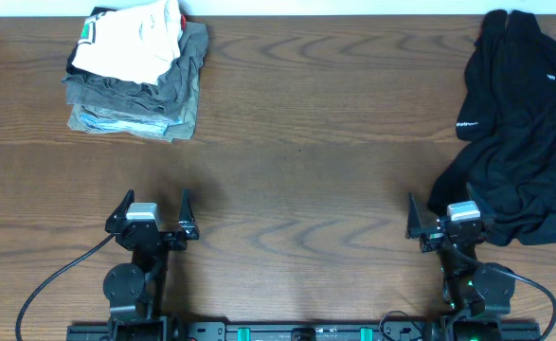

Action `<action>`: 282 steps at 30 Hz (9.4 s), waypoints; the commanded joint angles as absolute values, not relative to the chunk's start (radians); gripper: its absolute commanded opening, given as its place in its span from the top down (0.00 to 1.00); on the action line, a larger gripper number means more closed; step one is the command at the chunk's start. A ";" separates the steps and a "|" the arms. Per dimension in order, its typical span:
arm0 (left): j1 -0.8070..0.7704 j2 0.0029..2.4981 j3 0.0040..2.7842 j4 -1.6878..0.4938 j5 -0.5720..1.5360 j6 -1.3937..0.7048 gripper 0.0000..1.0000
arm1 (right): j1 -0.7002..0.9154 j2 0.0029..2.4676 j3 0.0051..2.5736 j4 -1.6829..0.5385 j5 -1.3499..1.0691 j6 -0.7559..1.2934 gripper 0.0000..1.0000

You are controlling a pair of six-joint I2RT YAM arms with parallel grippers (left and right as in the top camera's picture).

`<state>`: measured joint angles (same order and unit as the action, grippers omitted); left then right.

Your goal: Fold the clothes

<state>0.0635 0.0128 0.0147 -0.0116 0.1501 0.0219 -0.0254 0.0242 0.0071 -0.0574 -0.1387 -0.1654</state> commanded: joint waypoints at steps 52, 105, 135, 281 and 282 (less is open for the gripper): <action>0.060 0.003 0.004 -0.028 0.219 -0.002 0.02 | -0.019 0.025 0.006 0.086 -0.154 -0.096 0.01; -0.326 1.679 1.611 -0.577 0.453 -0.006 0.02 | -0.169 1.465 1.884 -1.013 -0.386 -0.068 0.01; -0.259 1.742 1.712 -0.760 0.293 -0.113 0.02 | -0.218 2.117 1.736 -0.942 0.108 0.165 0.51; -0.257 2.101 1.493 -0.673 0.304 0.289 0.58 | 0.514 1.397 1.366 -1.532 0.089 0.674 0.22; -0.257 2.101 1.493 -0.670 0.303 0.281 0.66 | 0.516 1.394 1.343 -1.516 0.088 0.683 0.22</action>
<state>-0.2569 2.0834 1.5063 -0.6720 0.3073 0.2966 0.5011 1.4162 1.3857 -1.5372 0.0853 0.6231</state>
